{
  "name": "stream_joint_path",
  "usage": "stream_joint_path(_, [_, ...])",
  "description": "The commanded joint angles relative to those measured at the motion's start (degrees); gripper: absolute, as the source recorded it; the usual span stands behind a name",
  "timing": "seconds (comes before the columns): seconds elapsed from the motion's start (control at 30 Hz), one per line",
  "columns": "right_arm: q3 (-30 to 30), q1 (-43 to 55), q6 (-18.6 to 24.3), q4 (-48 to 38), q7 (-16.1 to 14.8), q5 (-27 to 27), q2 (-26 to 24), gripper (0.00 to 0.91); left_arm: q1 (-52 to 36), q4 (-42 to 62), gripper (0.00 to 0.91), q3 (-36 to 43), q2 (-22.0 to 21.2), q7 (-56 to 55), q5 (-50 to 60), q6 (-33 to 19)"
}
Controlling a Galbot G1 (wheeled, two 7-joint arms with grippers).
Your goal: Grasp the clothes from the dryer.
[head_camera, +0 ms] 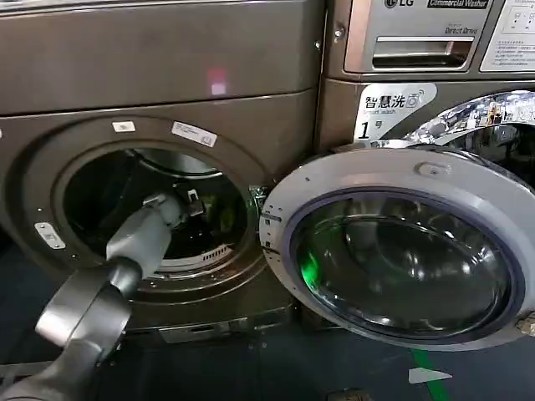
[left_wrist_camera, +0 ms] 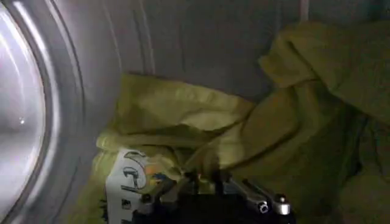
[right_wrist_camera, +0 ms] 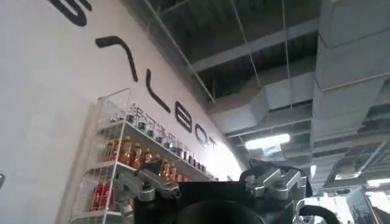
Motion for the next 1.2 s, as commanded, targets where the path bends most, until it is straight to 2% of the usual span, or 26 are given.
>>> stream_joint_path(0.03, [0.08,-0.06,0.07,-0.06,-0.02,-0.07,0.06,0.907,-0.04,-0.30,0.000,-0.06,0.04,0.22,-2.18,0.51])
stream_joint_path(0.27, [0.39,-0.24,0.16,-0.06,-0.01,-0.06,0.08,0.907,1.59,-2.90,0.000,-4.09,0.47,-2.21,-5.94,1.22])
stream_joint_path(0.43, [0.36,-0.22,0.19,0.03,0.02,-0.05,0.28,0.907,6.98,-10.02,0.000,-7.84,1.79,-10.67,-16.42,2.74])
stream_joint_path(0.67, [0.49,-0.54,0.21,0.13,0.02,0.03,0.11,0.907,15.28,-18.47,0.000,-13.59,2.74,-20.55,-27.43,0.86])
stream_joint_path(0.8, [0.53,-0.73,0.33,0.24,0.00,0.07,0.16,0.907,19.31,-24.55,0.000,-16.56,2.87,-29.23,-33.78,-2.00])
stream_joint_path(1.2, [0.34,-0.66,0.27,0.66,0.09,-0.10,0.71,0.907,31.15,-46.14,0.000,-26.68,3.11,-46.85,-36.75,-4.10])
